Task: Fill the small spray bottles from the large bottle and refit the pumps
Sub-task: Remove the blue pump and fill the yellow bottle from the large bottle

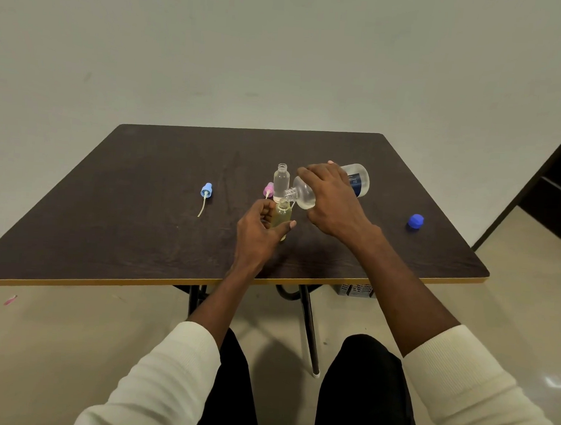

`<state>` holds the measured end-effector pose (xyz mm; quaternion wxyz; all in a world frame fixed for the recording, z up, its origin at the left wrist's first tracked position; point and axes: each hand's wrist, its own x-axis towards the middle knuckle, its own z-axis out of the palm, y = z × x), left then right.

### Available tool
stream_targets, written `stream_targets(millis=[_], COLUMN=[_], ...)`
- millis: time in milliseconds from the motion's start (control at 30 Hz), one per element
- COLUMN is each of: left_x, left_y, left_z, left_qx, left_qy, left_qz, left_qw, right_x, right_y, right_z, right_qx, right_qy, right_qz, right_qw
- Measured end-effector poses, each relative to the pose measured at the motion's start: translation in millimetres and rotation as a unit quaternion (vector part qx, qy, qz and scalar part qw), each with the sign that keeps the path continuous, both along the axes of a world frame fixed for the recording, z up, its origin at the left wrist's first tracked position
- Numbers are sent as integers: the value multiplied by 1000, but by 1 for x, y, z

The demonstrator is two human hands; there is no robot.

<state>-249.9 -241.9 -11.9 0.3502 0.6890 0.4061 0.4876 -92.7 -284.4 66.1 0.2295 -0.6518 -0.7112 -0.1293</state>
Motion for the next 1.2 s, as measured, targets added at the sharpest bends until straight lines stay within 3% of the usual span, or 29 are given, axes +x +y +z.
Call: stream_targets(millis=[1200], left_x=[0], left_y=[0], left_z=[-2], left_qx=[-17], left_qy=[-6], left_qz=[-2], left_qw=[1000], right_x=[-2], right_y=[2], right_z=[4], right_qx=[-5], right_qy=[-29], right_qz=[6], right_qw=[1000])
